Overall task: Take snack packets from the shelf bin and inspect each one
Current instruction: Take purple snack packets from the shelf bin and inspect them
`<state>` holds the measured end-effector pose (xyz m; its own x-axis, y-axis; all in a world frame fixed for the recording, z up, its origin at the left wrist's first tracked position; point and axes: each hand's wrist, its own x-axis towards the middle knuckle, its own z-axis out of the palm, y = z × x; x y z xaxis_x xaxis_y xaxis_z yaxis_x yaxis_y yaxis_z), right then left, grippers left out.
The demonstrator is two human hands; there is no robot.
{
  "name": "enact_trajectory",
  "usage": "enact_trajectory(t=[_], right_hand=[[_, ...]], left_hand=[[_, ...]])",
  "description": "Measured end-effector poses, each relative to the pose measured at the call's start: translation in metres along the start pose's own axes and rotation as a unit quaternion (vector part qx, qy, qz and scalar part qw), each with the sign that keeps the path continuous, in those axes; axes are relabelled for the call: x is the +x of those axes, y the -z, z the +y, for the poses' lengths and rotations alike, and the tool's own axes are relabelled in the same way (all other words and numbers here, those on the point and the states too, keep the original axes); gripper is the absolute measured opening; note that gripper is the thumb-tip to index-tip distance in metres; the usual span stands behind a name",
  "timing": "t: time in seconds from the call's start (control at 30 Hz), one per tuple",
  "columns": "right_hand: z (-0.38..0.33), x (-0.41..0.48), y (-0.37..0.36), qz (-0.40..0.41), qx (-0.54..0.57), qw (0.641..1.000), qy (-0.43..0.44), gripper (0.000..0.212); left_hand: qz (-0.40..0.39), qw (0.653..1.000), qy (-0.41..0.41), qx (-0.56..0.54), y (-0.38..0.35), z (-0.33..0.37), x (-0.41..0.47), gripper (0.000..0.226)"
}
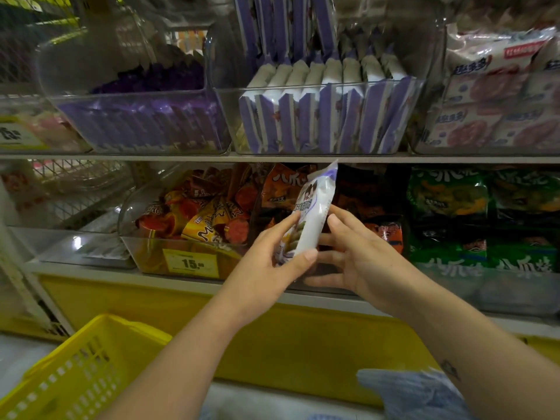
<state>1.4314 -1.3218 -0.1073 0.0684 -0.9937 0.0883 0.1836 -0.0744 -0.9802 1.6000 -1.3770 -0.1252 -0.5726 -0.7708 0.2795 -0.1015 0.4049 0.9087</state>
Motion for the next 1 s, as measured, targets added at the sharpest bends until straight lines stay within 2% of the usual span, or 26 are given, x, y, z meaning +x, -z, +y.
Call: enact_trajectory(t=[0.1, 0.2, 0.27, 0.33, 0.43, 0.57, 0.7, 0.77, 0.83, 0.93, 1.0], right_hand=[[0.000, 0.002, 0.002, 0.029, -0.029, 0.999, 0.000, 0.042], [0.001, 0.004, 0.006, 0.041, -0.052, 0.998, -0.012, 0.044], [0.001, 0.005, 0.008, 0.033, -0.056, 0.998, -0.022, 0.042], [0.000, 0.005, 0.010, 0.035, -0.053, 0.998, -0.023, 0.049], [0.000, 0.005, 0.016, 0.056, -0.064, 0.996, -0.007, 0.061], [0.005, 0.005, 0.016, 0.082, -0.222, 0.971, 0.028, 0.054], [0.010, 0.005, 0.009, 0.066, -0.266, 0.959, 0.064, 0.052], [0.007, 0.005, 0.009, 0.060, -0.268, 0.959, 0.069, 0.054], [0.003, 0.003, 0.012, 0.040, -0.264, 0.963, 0.044, 0.054], [-0.001, 0.000, 0.017, 0.024, -0.301, 0.953, 0.019, 0.039], [-0.003, -0.001, 0.016, 0.048, -0.317, 0.947, 0.034, 0.028]], left_hand=[[-0.039, 0.990, 0.037, -0.128, 0.005, 0.000, 0.001, 0.060], [-0.083, 0.947, 0.113, -0.288, 0.006, 0.002, 0.000, 0.055], [-0.115, 0.925, 0.130, -0.337, 0.007, 0.004, -0.002, 0.044], [-0.121, 0.925, 0.138, -0.333, 0.008, 0.006, -0.003, 0.032], [-0.093, 0.949, 0.136, -0.269, 0.010, 0.003, -0.003, 0.034], [-0.015, 0.975, 0.049, -0.218, 0.006, 0.002, 0.000, 0.033], [0.085, 0.983, -0.002, -0.164, 0.003, -0.002, 0.003, 0.025], [0.099, 0.973, -0.003, -0.206, 0.004, -0.003, 0.005, 0.024], [0.095, 0.951, 0.004, -0.294, 0.009, -0.003, 0.006, 0.025], [0.077, 0.922, 0.006, -0.379, 0.023, -0.005, 0.007, 0.029], [0.074, 0.926, 0.002, -0.370, 0.030, -0.008, 0.007, 0.032]])
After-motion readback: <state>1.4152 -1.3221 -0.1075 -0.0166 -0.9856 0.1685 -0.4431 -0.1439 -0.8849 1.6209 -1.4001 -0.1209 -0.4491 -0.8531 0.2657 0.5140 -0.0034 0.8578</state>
